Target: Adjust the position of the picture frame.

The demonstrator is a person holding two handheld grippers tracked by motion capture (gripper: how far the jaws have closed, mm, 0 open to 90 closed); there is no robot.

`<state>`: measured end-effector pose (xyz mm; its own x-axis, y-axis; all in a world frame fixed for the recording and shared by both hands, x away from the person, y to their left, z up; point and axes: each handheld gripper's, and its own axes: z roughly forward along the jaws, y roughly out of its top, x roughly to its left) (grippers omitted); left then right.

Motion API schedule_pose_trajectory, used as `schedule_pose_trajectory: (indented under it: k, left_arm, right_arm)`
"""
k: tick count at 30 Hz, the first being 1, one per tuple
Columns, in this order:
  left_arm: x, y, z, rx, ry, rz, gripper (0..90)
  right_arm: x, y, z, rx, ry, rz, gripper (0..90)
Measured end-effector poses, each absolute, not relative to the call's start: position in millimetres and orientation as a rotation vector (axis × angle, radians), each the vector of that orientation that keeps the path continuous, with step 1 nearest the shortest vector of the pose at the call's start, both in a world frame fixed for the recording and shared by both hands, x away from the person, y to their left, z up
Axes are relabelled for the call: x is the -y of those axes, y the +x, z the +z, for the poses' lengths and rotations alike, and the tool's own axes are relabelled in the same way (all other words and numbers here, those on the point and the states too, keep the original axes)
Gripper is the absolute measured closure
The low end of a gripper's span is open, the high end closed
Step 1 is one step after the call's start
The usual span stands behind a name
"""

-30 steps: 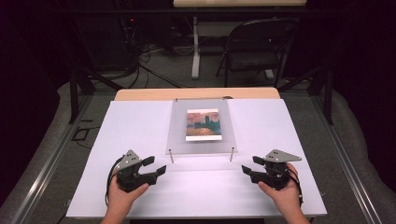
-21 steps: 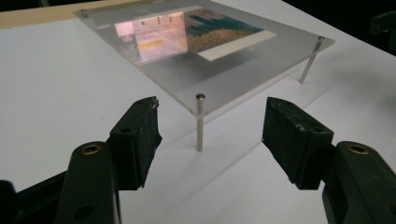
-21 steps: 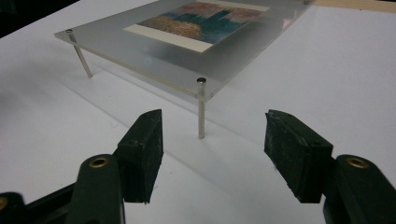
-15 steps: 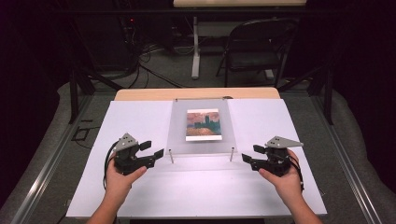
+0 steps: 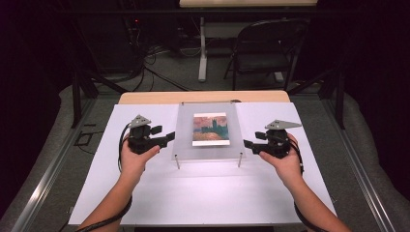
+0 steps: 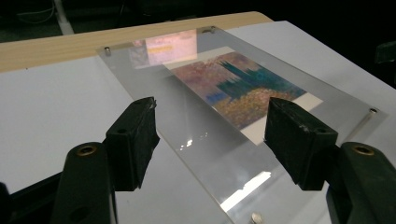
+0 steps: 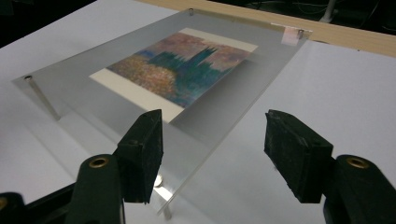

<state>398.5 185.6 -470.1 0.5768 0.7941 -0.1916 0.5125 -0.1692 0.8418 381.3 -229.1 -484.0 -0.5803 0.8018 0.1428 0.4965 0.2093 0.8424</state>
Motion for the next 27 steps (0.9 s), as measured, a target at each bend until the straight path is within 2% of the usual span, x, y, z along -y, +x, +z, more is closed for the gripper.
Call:
schedule_pose_trajectory:
  k: [14, 27]
  left_arm:
    - [-169, 455, -490, -1.194, 1.822, 0.308, 35.6]
    - [-163, 485, -512, -1.28, 1.804, 0.263, 35.6]
  right_arm:
    - [215, 449, -496, -2.151, 1.316, 1.304, 37.4]
    - [204, 480, -514, -2.149, 1.417, 1.287, 37.8]
